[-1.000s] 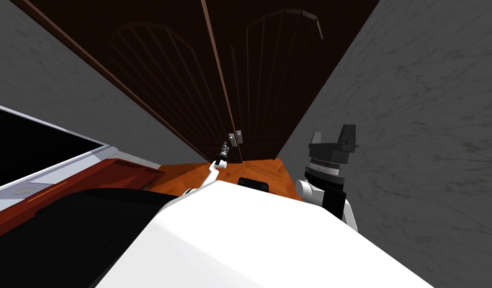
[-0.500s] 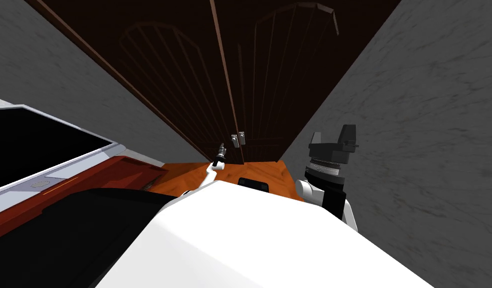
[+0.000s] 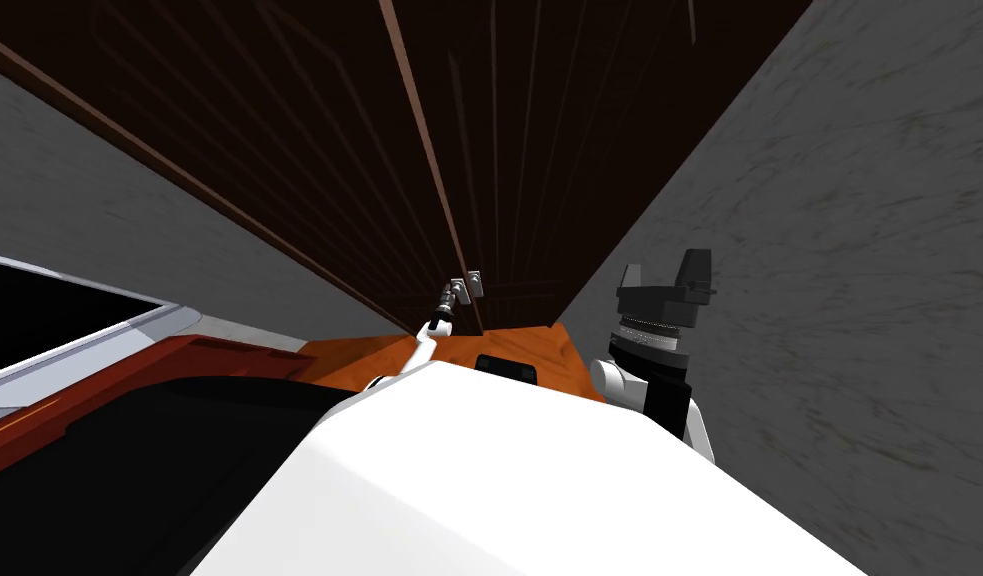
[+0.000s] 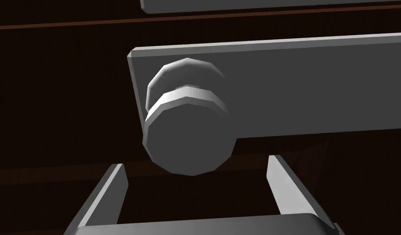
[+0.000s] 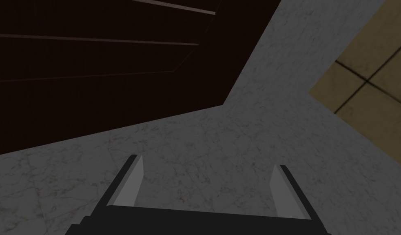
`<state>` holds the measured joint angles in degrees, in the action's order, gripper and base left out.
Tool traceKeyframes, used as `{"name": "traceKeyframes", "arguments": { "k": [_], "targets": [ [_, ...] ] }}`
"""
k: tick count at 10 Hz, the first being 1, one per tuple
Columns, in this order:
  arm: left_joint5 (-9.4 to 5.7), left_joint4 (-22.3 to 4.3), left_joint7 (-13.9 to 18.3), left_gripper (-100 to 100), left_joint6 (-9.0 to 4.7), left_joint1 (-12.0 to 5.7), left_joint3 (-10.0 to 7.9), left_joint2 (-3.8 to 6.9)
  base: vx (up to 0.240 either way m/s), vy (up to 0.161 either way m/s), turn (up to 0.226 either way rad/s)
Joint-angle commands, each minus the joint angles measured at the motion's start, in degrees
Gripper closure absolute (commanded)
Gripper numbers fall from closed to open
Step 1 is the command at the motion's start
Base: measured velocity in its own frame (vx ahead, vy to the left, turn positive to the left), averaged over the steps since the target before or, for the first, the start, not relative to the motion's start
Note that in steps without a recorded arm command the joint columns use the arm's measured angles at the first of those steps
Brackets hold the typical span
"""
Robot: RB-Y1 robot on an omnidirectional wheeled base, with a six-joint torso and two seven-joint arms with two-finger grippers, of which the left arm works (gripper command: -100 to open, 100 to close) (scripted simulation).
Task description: Pull the door open
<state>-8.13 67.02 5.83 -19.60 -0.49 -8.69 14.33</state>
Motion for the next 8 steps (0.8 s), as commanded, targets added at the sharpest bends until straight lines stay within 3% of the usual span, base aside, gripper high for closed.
{"name": "traceKeyframes", "arguments": {
  "k": [1, 2, 7, 8],
  "targets": [
    [0.00, 0.0, 0.0, -100, 0.00, 0.00, 0.00, 0.00, 0.098, -0.040, -0.036],
    [0.00, 0.0, 0.0, 100, 0.00, 0.00, 0.00, 0.00, -0.013, 0.007, 0.038],
    [0.00, 0.0, 0.0, 100, 0.00, 0.00, 0.00, 0.00, -0.019, 0.006, -0.005],
    [-0.09, -0.2, 0.2, 100, 0.04, 0.74, -0.14, 0.48, -0.096, -0.005, 0.014]
  ]
}}
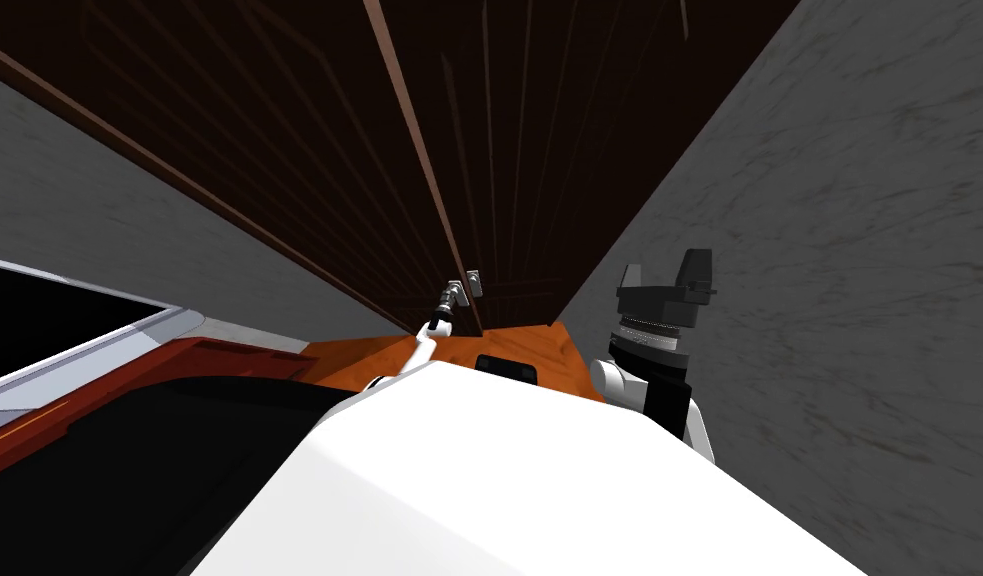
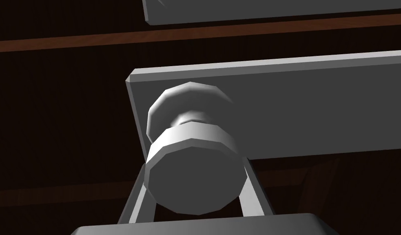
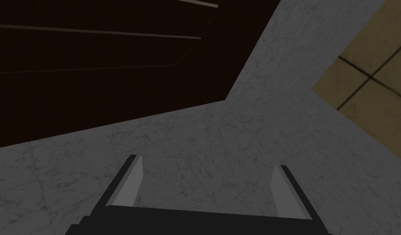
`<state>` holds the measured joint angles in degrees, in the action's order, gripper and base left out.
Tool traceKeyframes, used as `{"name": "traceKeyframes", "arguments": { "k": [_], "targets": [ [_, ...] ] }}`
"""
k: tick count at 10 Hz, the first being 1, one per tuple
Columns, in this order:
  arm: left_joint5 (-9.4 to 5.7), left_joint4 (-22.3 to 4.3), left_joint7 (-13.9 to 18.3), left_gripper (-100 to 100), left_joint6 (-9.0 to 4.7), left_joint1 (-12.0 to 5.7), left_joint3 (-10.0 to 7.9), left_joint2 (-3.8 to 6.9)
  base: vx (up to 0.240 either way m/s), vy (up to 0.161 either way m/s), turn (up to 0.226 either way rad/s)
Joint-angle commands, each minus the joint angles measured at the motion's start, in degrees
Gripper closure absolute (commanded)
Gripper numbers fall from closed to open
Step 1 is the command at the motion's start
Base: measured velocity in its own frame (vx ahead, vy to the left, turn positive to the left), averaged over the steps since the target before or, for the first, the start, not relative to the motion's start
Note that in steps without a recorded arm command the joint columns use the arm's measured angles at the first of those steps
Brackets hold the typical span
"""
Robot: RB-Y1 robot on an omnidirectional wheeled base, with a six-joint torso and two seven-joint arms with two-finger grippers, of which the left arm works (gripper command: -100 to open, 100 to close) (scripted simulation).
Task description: Pull the door open
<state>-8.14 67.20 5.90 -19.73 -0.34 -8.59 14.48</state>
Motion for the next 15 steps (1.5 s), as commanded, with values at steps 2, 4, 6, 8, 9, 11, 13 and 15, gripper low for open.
{"name": "traceKeyframes", "arguments": {
  "k": [2, 4, 6, 8, 9, 11, 13, 15],
  "targets": [
    [-0.19, -0.4, 0.5, 100, 0.14, 1.15, -0.17, 0.90, -0.174, 0.048, -0.008],
    [-0.29, -0.2, 1.2, 100, 0.04, 1.67, 0.45, 1.67, -0.224, 0.023, -0.028],
    [-0.24, 1.2, 1.7, -100, 0.18, 1.71, 1.74, 1.82, -0.218, -0.003, -0.057],
    [-0.17, 2.1, 2.3, -100, 0.29, 1.88, 2.98, 1.92, -0.199, -0.018, -0.056],
    [-0.14, 2.6, 2.5, -100, 0.34, 1.96, 3.57, 1.96, -0.208, -0.012, -0.050],
    [-0.11, 2.6, 2.6, -100, 0.30, 1.84, 3.83, 1.93, -0.162, -0.009, -0.041],
    [-0.09, 2.1, 2.4, -100, 0.24, 1.36, 3.51, 1.79, 0.143, 0.028, -0.022],
    [-0.07, 1.5, 2.2, -100, 0.14, 0.88, 3.16, 1.66, 0.183, 0.018, -0.018]
  ]
}}
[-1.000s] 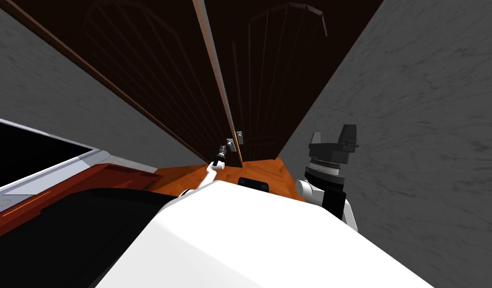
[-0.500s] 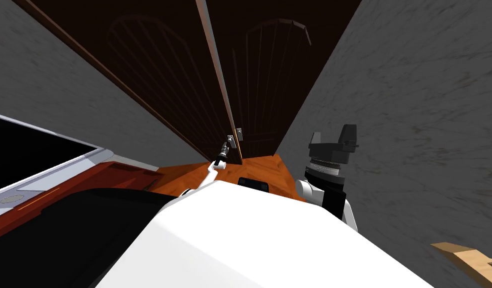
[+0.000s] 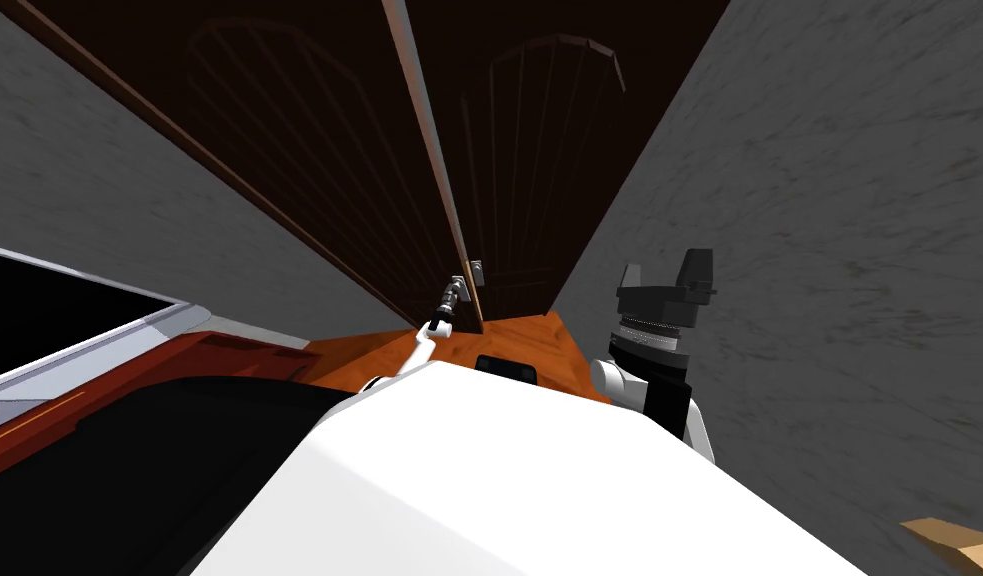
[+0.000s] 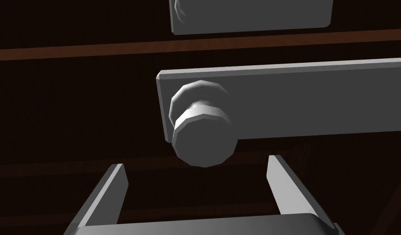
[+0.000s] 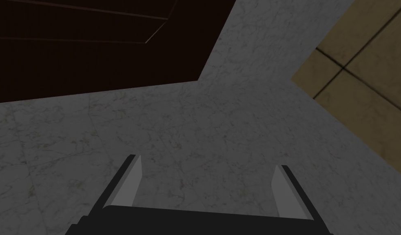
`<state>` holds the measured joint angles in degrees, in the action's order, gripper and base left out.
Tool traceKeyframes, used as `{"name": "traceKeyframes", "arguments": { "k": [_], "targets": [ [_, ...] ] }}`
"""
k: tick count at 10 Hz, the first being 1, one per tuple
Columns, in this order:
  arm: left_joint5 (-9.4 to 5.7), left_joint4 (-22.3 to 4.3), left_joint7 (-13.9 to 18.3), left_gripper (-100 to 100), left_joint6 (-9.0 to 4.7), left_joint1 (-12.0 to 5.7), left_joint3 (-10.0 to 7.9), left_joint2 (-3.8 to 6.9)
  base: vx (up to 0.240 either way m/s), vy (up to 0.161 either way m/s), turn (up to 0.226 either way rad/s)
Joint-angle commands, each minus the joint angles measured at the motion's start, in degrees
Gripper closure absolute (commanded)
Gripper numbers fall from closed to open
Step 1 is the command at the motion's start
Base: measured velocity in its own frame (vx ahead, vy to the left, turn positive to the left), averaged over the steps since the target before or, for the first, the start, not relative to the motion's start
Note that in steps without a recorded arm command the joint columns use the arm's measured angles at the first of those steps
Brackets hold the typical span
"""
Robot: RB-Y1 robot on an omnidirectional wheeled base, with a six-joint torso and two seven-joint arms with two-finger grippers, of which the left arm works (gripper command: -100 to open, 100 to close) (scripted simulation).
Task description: Pull the door open
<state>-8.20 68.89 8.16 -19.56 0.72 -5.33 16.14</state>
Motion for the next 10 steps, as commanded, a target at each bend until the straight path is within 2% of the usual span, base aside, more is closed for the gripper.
{"name": "traceKeyframes", "arguments": {
  "k": [1, 3, 4, 9, 10],
  "targets": [
    [0.00, -0.4, -0.1, -100, -0.08, -0.41, -0.26, -0.07, 0.172, 0.000, -0.026],
    [0.01, -0.6, -0.1, -100, -0.15, -0.52, -0.28, -0.09, 0.128, 0.020, -0.012],
    [0.01, -0.6, -0.1, 100, -0.15, -0.52, -0.28, -0.09, -0.008, -0.004, 0.005],
    [0.01, -0.6, -0.1, 100, -0.15, -0.52, -0.28, -0.09, -0.016, -0.002, 0.000],
    [-0.05, -0.3, 0.8, 100, -0.47, 0.01, 0.85, 0.95, -0.132, 0.085, -0.176]
  ]
}}
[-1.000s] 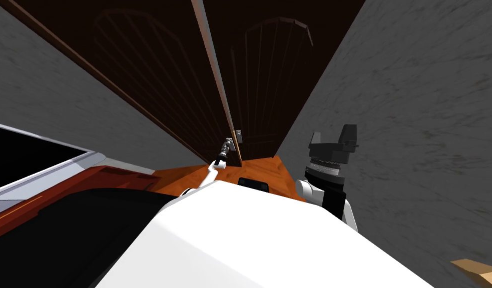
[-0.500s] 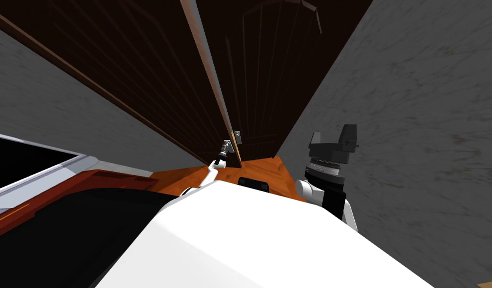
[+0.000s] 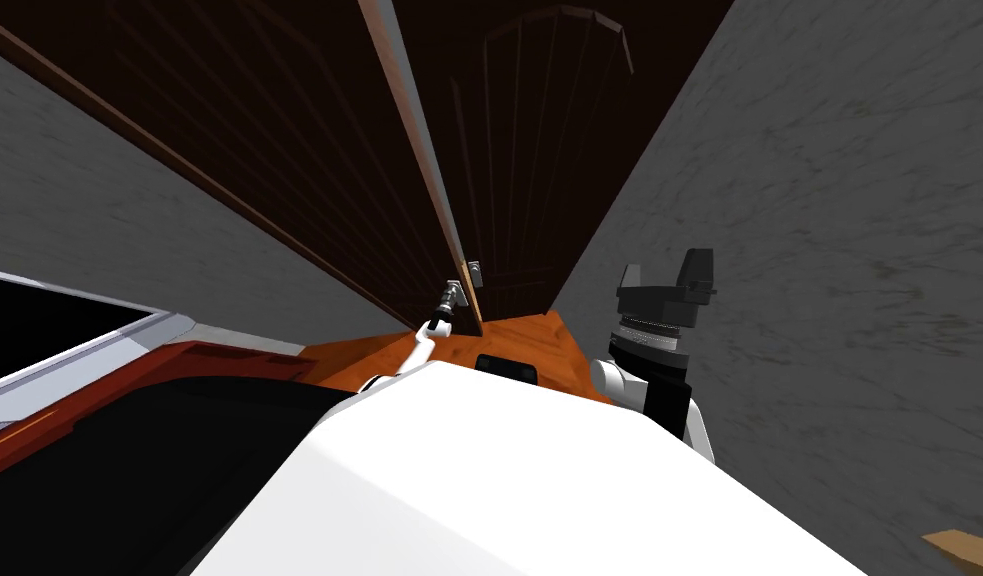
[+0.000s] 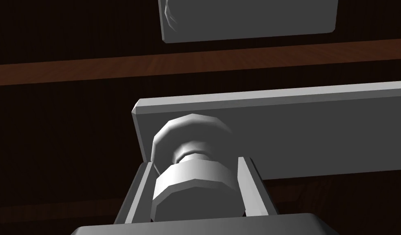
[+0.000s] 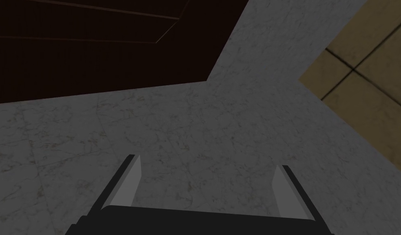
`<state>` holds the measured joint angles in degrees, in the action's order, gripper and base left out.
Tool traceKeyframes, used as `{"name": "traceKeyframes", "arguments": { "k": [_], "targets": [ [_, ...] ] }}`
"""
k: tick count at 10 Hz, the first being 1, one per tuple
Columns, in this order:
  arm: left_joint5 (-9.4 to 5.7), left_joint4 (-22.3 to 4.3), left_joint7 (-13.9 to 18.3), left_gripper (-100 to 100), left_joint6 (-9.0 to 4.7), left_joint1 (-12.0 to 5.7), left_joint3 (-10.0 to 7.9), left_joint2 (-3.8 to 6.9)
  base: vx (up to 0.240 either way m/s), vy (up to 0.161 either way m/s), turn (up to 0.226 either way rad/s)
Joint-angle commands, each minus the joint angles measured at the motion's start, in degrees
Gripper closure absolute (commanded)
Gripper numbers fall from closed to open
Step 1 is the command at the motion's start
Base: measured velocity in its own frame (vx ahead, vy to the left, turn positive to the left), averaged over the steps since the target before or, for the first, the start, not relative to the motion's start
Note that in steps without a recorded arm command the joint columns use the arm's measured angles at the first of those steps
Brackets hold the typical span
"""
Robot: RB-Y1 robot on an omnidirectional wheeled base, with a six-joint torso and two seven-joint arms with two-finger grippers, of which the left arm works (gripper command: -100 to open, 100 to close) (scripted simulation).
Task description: Pull the door open
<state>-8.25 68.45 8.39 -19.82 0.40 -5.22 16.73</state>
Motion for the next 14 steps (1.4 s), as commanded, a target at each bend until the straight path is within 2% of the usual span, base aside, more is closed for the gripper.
{"name": "traceKeyframes", "arguments": {
  "k": [1, 9, 10, 11, 12, 14],
  "targets": [
    [-0.03, 0.2, 0.8, 100, -0.30, 0.44, 1.01, 0.60, -0.199, 0.116, -0.169],
    [-0.53, 2.2, 6.0, 100, -2.37, 2.81, 6.89, 5.87, -0.234, 0.113, -0.171],
    [-0.48, 2.2, 5.5, 100, -2.13, 2.59, 6.45, 5.43, -0.114, 0.030, -0.041],
    [-0.55, 2.9, 6.5, 100, -2.84, 3.74, 7.65, 6.60, -0.161, 0.046, -0.126],
    [-0.58, 3.1, 6.8, 100, -3.04, 4.00, 7.90, 6.91, -0.211, 0.087, -0.114],
    [-0.69, 4.0, 7.9, 100, -3.97, 5.16, 9.07, 8.35, -0.195, 0.109, -0.124]
  ]
}}
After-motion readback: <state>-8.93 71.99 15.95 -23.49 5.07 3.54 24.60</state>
